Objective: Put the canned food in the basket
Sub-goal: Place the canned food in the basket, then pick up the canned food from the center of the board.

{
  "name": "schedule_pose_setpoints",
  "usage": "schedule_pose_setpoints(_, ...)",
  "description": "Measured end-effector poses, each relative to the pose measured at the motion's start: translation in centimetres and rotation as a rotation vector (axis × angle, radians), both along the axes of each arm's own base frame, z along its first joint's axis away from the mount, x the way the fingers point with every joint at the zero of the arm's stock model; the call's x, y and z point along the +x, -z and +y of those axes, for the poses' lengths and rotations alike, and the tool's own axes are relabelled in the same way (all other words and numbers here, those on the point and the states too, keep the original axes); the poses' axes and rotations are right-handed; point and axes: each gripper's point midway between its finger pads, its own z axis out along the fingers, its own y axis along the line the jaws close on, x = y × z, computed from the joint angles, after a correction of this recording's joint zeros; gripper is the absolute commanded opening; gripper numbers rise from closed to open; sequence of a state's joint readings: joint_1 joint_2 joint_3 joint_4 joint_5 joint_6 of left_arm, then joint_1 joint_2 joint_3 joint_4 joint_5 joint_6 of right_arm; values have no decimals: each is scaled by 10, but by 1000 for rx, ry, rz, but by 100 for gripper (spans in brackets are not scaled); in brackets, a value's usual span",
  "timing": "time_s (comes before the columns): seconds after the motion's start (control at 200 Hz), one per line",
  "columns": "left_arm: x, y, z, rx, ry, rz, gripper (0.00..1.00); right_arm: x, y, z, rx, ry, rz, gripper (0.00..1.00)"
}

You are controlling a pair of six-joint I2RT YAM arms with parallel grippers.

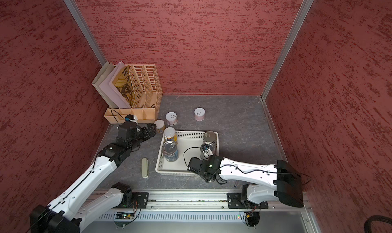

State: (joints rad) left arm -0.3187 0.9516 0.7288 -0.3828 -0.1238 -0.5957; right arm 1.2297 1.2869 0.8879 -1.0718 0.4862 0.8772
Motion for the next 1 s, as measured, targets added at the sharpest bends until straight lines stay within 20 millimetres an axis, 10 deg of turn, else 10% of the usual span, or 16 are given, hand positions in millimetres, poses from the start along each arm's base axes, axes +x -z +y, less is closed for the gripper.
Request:
schedule_pose_setpoints(0.491, 52, 53, -12, 44, 2, 246, 100, 4, -70, 6, 258, -142, -146, 98)
schedule_pose_setpoints(0.997, 82, 94, -8, 143, -64, 466, 100, 9, -52, 14, 281, -220, -208, 98)
